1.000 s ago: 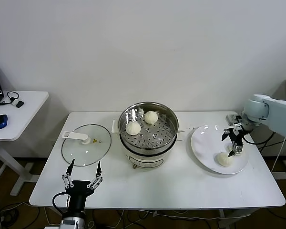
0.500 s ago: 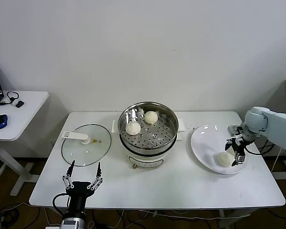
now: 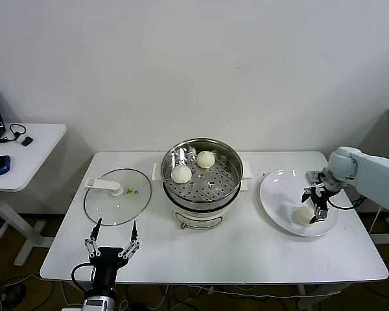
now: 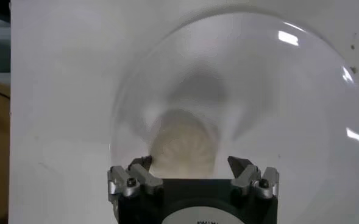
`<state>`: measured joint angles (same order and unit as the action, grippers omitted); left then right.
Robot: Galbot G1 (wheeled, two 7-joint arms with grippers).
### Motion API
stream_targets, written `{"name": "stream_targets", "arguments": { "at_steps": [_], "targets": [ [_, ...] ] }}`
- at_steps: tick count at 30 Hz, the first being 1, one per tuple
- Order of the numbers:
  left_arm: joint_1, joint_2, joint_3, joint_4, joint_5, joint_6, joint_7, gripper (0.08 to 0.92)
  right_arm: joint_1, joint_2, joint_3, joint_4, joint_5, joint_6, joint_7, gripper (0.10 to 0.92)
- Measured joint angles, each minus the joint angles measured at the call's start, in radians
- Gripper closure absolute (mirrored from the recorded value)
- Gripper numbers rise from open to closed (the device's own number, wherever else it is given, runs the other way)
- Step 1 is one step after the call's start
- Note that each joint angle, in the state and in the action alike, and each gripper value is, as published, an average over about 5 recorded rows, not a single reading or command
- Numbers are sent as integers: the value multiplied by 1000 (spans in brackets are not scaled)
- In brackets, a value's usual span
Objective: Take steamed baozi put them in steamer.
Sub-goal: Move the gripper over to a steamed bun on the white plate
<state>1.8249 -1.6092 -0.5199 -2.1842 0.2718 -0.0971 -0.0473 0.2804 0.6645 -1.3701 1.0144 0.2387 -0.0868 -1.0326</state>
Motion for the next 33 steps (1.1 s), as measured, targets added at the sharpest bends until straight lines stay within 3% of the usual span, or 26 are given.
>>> {"name": "stream_targets", "arguments": {
  "at_steps": [17, 29, 33],
  "targets": [
    [-3, 0, 0, -1, -2, 2, 0, 177, -25, 7, 19, -5, -14, -10, -11, 217],
    [-7, 0, -1, -1, -4, 5, 2, 177, -18, 21, 22, -4, -17, -20, -13, 516],
    [-6, 0, -3, -3, -4, 5, 2, 177, -1, 20, 10, 6, -11, -20, -16, 559]
  ]
}}
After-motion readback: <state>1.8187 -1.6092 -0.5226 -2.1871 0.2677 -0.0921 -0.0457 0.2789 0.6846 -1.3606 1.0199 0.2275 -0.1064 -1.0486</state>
